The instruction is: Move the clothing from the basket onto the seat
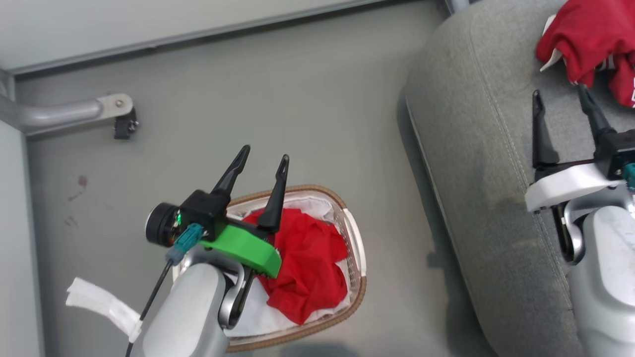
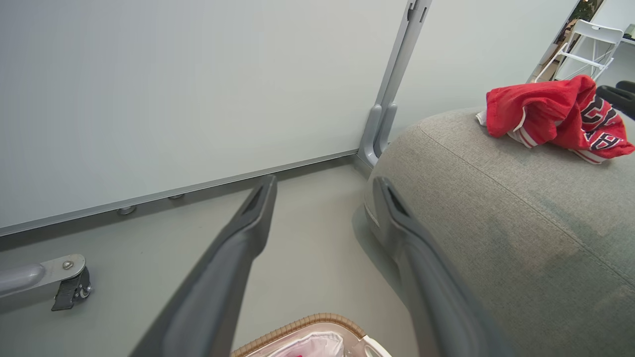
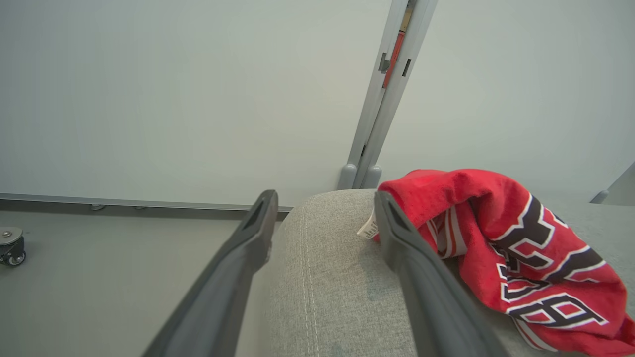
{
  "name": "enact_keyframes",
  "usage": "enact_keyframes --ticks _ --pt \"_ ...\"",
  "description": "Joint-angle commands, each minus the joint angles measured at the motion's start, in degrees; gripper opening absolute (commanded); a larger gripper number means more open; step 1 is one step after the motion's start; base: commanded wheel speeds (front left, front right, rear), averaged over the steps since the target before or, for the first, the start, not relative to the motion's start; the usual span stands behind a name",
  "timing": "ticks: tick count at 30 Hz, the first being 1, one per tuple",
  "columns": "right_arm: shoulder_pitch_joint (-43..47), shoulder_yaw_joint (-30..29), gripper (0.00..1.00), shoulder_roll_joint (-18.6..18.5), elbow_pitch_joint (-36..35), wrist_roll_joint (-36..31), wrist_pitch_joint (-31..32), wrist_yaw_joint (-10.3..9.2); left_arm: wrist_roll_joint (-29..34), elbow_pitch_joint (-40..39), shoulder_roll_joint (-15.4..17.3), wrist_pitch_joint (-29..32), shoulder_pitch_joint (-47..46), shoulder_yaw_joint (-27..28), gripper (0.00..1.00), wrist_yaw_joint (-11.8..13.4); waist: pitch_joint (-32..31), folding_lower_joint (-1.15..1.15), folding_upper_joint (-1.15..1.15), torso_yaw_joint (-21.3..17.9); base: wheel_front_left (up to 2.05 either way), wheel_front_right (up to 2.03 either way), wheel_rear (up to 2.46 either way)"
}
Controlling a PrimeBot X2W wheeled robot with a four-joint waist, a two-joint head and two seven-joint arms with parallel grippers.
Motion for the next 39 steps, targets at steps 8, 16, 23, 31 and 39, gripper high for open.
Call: enact_keyframes --ticks 8,16,23,31,39 --pt "4.7 2.7 1.00 2.6 -2.0 0.1 -0.3 -0.06 -1.3 -0.7 -0.7 0.0 6.8 6.5 1.00 0.5 -9.0 0.00 0.00 6.0 0.00 0.00 0.00" --pt "8.9 2.2 1.00 5.1 -3.4 1.4 -0.3 -0.06 -0.5 -1.7 -0.9 0.0 12.5 12.6 1.00 1.5 -13.2 0.00 0.00 8.9 0.00 0.00 0.00" --pt "13.8 4.3 1.00 5.3 -2.6 7.6 -0.2 -0.06 -0.6 -2.1 -0.9 0.0 16.8 15.9 1.00 2.0 -16.0 0.00 0.00 10.1 0.00 0.00 0.00" --pt "18.4 6.5 1.00 5.3 -2.8 8.7 -0.2 -0.06 -0.7 -2.5 -0.9 0.0 20.1 17.1 1.00 1.9 -17.8 0.00 0.00 10.1 0.00 0.00 0.00" --pt "19.8 7.2 1.00 5.3 -2.9 7.4 -0.2 -0.06 -0.9 -2.5 -0.9 0.0 20.9 16.9 1.00 2.1 -18.6 0.00 0.00 9.8 0.00 0.00 0.00"
